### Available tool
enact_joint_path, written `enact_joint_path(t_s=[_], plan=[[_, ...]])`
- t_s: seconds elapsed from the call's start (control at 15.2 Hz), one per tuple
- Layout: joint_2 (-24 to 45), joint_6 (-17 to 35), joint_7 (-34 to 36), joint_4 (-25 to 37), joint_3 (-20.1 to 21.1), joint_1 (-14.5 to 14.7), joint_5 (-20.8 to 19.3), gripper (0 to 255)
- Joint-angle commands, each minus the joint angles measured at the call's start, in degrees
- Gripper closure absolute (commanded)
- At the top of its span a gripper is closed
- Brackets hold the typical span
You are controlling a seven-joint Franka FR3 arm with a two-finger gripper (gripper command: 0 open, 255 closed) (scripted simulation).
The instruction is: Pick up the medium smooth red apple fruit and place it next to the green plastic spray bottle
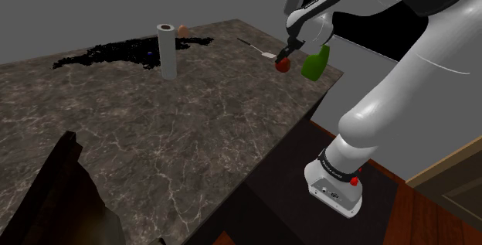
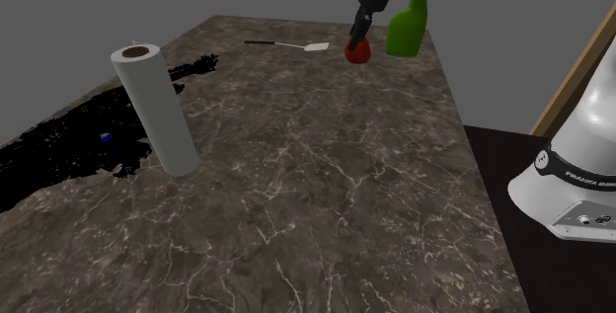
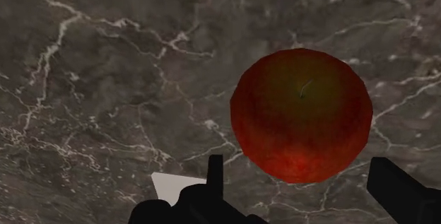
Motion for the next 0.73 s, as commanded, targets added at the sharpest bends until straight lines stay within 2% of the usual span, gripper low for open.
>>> enact_joint_path(t_s=[0.0,0.13,0.4,0.66], plan=[[0.04,0.0,0.0,0.0,0.0,0.0,0.0,0],[-0.06,0.0,-0.03,-0.1,-0.02,-0.02,-0.01,0],[-7.83,-6.25,4.42,-1.16,-0.31,-1.06,-6.16,0],[-7.83,-6.25,4.41,-1.16,-0.23,-1.14,-6.14,0]])
